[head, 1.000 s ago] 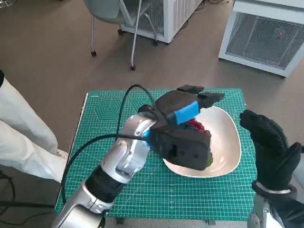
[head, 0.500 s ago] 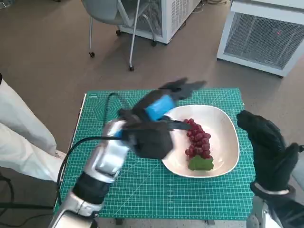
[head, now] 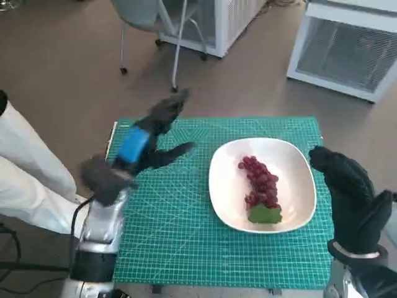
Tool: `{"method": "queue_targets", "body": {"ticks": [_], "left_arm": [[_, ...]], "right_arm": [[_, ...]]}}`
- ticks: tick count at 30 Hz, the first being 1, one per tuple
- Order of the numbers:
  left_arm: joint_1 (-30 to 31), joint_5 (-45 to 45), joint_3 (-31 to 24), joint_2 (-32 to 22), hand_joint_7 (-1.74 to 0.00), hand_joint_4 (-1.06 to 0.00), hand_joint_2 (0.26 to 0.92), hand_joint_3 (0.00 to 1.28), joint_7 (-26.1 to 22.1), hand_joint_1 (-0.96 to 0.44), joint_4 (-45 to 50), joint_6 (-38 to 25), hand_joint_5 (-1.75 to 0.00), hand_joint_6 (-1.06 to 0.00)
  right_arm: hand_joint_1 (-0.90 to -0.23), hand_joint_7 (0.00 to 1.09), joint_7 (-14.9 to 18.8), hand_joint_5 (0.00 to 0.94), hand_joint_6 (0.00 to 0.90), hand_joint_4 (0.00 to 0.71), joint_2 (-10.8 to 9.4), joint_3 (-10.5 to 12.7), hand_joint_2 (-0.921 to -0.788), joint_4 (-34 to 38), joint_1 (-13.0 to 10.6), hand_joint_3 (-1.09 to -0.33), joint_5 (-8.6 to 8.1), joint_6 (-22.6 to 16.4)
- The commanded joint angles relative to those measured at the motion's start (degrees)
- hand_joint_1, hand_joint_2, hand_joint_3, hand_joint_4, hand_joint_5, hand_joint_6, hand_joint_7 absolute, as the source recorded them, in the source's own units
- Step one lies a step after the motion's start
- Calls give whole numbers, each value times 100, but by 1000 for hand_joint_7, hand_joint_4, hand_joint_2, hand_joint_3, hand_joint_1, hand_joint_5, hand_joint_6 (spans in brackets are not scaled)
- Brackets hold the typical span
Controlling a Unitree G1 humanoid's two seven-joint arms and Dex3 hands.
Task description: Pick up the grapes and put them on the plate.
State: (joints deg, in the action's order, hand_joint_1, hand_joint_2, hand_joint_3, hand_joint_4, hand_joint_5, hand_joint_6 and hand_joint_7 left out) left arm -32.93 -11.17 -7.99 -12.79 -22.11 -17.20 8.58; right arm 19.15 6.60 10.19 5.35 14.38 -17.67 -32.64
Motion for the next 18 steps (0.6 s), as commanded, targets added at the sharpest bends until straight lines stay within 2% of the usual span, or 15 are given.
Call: {"method": "queue_targets", "body": {"ticks": [1,6,18], "left_arm": [[445,-838,-349,122,-1,-168,921,338,-409,-505,266,-12,0,-273],[718,-1129,-432,183,0,-153,921,365,-484,-512,475,19,0,-246],[1123,-1107,-422,323,-10,-164,921,397,-464,-515,688,429,-6,-257]], "right_arm": [[-464,745,-80,1,275,651,-6,-8,-921,23,-173,-550,67,127],[-464,753,-81,1,270,650,6,-10,-921,57,-163,-552,77,134],[-462,774,-67,0,258,649,28,-41,-921,110,-114,-556,117,91]]}}
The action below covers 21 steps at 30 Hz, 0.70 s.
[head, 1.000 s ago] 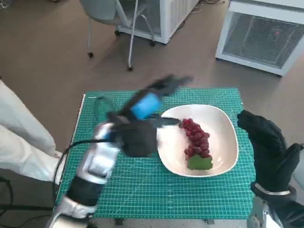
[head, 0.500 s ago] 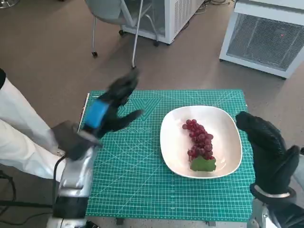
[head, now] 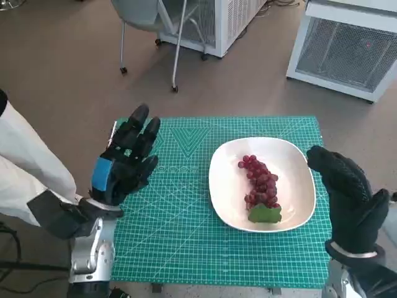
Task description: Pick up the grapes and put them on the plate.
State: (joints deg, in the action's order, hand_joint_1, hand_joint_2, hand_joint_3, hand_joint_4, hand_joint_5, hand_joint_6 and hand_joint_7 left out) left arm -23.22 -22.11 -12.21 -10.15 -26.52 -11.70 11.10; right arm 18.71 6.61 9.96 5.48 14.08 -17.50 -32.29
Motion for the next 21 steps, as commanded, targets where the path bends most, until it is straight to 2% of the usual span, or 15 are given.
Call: {"method": "queue_targets", "body": {"ticks": [1,21], "left_arm": [[177,-10,8,60,-11,-165,921,399,-30,-514,144,192,-7,-259],[490,-206,47,71,-10,-159,921,438,-206,-501,281,5,0,-251]], "right_arm": [[-461,776,-20,0,257,649,28,-20,-921,104,-78,-557,104,46],[-457,807,77,0,239,648,43,-85,-921,327,38,-569,118,-135]]}}
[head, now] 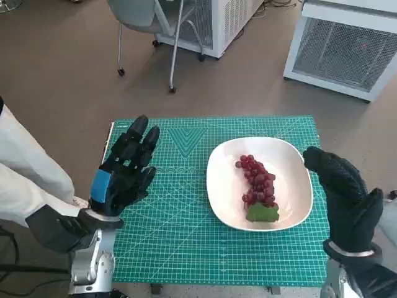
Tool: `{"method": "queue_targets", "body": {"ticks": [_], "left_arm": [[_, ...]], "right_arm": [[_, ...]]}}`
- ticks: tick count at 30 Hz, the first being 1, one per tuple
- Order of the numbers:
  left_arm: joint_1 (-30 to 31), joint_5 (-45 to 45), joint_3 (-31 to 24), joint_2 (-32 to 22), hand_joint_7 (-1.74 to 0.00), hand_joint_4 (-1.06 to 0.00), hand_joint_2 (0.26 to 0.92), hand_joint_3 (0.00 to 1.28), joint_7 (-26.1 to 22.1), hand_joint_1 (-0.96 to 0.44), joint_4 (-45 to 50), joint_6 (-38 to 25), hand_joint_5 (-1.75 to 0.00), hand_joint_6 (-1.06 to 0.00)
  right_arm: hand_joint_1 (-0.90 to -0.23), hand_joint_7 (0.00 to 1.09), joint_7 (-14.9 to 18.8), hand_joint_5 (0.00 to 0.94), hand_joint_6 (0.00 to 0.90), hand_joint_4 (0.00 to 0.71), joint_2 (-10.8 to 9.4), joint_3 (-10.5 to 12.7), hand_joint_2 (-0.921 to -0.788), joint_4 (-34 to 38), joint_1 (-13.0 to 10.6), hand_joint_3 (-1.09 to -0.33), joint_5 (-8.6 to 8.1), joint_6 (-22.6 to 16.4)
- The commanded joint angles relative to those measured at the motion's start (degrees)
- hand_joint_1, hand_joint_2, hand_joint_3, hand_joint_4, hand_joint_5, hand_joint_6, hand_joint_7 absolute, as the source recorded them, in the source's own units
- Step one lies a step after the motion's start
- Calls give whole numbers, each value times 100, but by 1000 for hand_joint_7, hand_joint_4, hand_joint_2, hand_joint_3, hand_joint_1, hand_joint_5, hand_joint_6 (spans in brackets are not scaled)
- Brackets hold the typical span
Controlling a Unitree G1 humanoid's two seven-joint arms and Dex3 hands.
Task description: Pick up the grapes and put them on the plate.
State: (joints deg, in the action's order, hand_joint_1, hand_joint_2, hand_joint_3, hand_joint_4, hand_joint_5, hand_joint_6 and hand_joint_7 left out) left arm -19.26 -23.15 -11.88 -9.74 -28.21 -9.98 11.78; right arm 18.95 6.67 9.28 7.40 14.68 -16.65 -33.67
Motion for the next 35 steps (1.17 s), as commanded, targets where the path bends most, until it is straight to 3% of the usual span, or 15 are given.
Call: {"method": "queue_targets", "body": {"ticks": [1,23,35], "left_arm": [[101,-110,15,33,-10,-158,921,438,-40,-501,114,-74,0,-251],[189,-146,8,89,-18,-151,921,433,-118,-489,195,-113,-1,-260],[184,-290,-46,146,-14,-162,921,357,-163,-416,164,-66,-5,-244]], "right_arm": [[-459,808,59,1,239,648,38,-20,-921,151,-16,-569,30,-5],[-459,825,206,1,229,648,52,-16,-921,311,41,-572,-92,-86],[-458,829,244,2,226,651,47,2,-921,422,88,-573,-148,-130]]}}
